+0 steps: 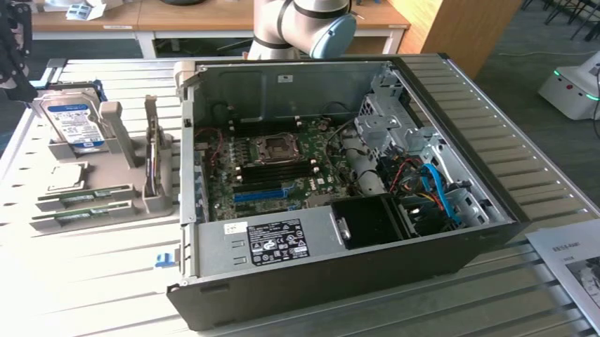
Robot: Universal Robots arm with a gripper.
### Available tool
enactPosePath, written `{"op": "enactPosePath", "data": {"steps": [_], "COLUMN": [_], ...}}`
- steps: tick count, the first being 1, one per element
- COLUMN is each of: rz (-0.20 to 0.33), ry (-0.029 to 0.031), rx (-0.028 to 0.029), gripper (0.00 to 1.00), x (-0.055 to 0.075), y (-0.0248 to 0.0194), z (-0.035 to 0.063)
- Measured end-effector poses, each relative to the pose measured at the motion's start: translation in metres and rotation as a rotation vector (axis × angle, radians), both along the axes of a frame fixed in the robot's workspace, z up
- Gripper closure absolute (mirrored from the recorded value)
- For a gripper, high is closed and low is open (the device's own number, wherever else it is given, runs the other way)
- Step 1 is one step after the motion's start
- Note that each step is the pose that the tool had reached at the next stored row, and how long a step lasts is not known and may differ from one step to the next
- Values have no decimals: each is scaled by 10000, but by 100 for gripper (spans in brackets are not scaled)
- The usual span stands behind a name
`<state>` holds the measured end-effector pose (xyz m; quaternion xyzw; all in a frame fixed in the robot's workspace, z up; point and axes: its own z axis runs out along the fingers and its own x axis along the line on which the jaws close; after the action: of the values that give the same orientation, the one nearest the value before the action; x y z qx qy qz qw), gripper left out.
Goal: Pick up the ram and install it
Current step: 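Pick up the ram and move it above insertion slot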
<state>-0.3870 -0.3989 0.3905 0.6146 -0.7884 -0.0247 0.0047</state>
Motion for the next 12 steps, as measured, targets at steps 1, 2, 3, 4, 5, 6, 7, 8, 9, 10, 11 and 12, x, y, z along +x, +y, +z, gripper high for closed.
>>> {"op": "enactPosePath", "data": {"steps": [1,2,3,4,5,6,7,8,9,10,11,12], "rz": [130,261,391,519,652,775,1019,1134,1244,1363,1471,1581], "ry": [0,0,0,0,0,-1,0,0,0,0,0,0], "rx": [0,0,0,0,0,0,0,0,0,0,0,0], "gripper": [87,87,87,87,87,87,87,87,87,87,87,87], "x": [0,0,0,0,0,0,0,0,0,0,0,0], "y": [0,0,0,0,0,0,0,0,0,0,0,0], "z": [0,0,0,0,0,0,0,0,0,0,-1,0]}}
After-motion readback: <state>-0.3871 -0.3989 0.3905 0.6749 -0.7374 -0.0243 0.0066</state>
